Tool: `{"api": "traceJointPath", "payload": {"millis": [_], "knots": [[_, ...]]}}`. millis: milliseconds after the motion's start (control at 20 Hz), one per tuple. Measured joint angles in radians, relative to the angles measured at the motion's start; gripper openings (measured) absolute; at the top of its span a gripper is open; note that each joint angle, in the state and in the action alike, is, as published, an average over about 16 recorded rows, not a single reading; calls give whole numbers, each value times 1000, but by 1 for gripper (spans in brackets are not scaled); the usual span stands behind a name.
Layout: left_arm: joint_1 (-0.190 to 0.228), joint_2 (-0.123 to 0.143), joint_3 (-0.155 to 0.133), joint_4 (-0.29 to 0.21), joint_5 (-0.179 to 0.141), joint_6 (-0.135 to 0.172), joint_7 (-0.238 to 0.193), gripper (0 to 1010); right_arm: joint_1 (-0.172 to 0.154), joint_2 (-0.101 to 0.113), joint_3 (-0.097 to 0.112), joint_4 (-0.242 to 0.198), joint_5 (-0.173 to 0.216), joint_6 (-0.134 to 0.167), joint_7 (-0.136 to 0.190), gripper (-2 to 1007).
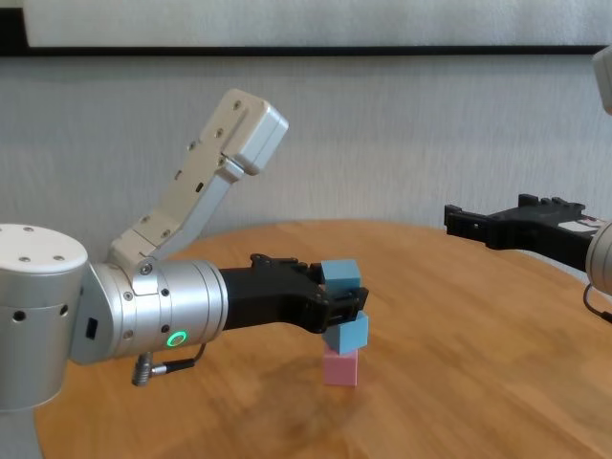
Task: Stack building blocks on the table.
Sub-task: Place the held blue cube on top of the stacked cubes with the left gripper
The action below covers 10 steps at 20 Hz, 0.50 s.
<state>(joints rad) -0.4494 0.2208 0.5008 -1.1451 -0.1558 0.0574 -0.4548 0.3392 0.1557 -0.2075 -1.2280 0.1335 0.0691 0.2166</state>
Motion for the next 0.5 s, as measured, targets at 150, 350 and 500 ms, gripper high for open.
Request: {"api": "traceJointPath", "payload": {"millis": [150,350,500], "knots": [[-2,-1,0,5,-1,0,-1,559,0,0,0,0,0,0,0,1005],[-5,-4,0,14,-1,-1,-2,559,0,0,0,0,0,0,0,1005],[-9,-7,1,22,-2,-3,-4,559,0,0,0,0,0,0,0,1005]]}}
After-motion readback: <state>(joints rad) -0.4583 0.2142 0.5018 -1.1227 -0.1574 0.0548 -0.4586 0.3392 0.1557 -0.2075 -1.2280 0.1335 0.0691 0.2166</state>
